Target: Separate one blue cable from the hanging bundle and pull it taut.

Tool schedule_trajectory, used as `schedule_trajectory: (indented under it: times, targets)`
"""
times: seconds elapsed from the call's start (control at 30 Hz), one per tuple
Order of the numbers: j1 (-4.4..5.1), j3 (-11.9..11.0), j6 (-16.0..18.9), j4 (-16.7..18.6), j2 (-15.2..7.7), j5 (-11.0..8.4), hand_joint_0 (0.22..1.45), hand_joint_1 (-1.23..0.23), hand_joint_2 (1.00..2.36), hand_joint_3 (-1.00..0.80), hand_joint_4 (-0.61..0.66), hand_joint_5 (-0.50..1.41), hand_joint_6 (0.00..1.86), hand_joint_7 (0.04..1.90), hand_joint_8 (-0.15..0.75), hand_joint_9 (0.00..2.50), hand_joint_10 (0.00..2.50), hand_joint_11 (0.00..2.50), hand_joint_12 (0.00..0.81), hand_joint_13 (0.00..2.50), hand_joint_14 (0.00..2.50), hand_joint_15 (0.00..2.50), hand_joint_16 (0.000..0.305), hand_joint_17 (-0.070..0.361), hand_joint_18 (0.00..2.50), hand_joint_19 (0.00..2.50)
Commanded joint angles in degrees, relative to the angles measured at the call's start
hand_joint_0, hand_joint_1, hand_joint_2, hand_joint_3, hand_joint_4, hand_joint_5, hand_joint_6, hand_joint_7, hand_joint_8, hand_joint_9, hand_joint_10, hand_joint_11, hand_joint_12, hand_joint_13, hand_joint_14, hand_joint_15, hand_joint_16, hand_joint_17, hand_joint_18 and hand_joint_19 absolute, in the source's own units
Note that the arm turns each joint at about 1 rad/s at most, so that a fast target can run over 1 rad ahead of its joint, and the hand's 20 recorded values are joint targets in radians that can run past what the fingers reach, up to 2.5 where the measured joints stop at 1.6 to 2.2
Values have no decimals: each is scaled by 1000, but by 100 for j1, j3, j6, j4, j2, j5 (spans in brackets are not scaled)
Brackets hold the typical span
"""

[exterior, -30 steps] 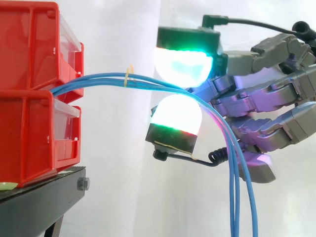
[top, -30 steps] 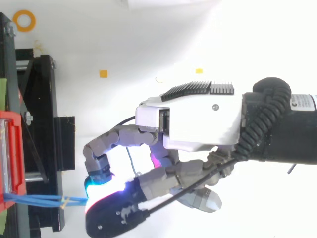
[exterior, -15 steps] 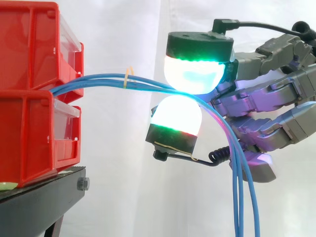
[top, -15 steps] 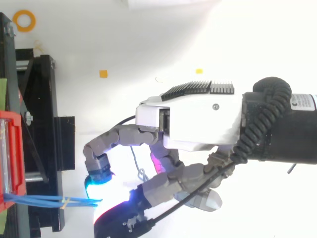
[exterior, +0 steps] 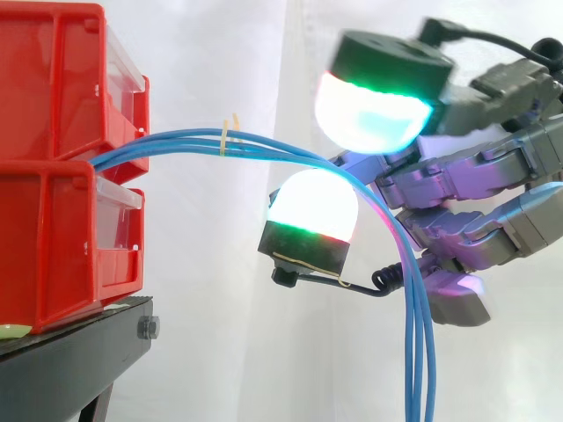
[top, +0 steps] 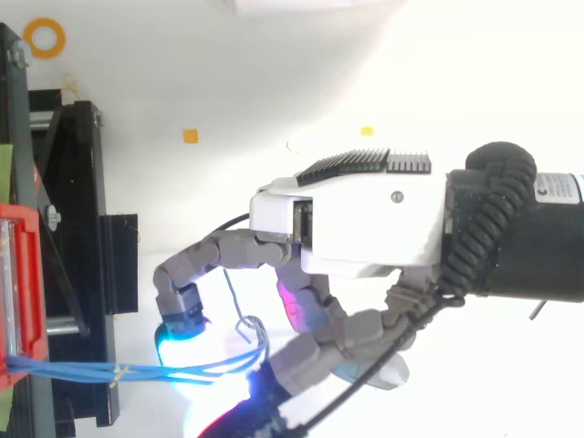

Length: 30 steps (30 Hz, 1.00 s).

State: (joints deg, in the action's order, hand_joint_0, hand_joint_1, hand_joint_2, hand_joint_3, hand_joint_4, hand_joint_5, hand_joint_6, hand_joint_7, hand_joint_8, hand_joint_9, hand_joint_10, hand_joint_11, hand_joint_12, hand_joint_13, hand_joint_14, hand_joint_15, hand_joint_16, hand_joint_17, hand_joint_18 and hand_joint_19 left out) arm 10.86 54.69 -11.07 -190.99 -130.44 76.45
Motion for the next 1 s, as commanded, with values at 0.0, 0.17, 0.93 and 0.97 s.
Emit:
schedule_trajectory:
  times: [0.0, 0.17, 0.93, 0.97]
  targets:
    - [-5, 7, 0, 0, -8, 2, 459, -440, 1000, -500, 105, 157, 503, 1282, 145, 2374, 32, 771, 348, 1735, 24, 993, 52, 118, 1163, 793]
    - [4, -2, 0, -26, 1, 2, 527, -319, 1000, -500, 112, 156, 502, 1311, 134, 2341, 35, 799, 330, 1702, 24, 1016, 47, 106, 1084, 850]
    - [-5, -2, 0, -26, 1, 2, 770, -877, 1005, -428, 20, 155, 502, 1262, 146, 2317, 34, 841, 318, 1680, 25, 1027, 40, 90, 1101, 898]
    - [-5, -2, 0, -26, 1, 2, 771, -903, 1000, -500, 20, 155, 502, 1257, 145, 2330, 34, 843, 312, 1681, 25, 1029, 40, 90, 1109, 888]
